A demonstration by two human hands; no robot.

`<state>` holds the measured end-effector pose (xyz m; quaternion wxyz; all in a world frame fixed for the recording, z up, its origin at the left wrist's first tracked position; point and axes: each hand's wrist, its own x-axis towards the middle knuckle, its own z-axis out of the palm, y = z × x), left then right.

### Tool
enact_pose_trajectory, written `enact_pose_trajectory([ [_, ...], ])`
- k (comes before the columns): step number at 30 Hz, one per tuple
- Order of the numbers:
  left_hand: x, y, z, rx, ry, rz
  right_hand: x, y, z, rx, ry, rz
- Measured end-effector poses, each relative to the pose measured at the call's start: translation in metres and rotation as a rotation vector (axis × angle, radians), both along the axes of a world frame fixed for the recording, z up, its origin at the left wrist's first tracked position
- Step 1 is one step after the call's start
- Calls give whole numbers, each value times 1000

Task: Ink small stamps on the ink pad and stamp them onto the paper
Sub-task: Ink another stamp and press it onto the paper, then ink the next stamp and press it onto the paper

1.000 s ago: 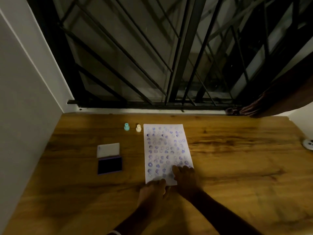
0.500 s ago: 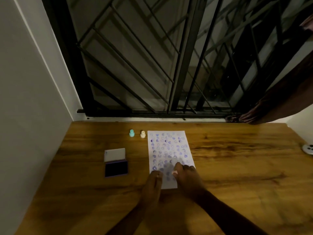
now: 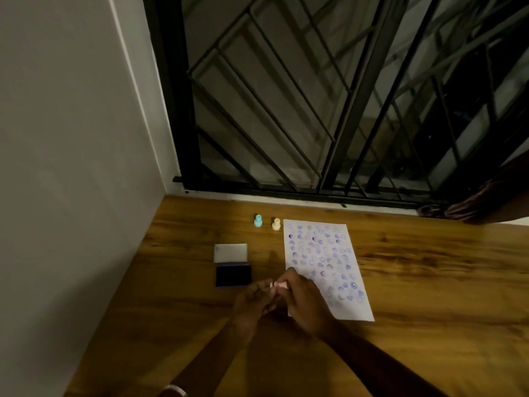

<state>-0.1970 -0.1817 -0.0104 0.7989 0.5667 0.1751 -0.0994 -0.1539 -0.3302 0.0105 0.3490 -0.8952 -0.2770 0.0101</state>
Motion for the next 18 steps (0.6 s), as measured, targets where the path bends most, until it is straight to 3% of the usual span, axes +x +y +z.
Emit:
enact_pose_trajectory([
  [11, 1, 38, -2, -10, 56, 9, 7, 29, -3, 51, 61, 138],
  [18, 33, 42, 10, 92, 60, -81, 38, 34, -2, -76, 55, 138],
])
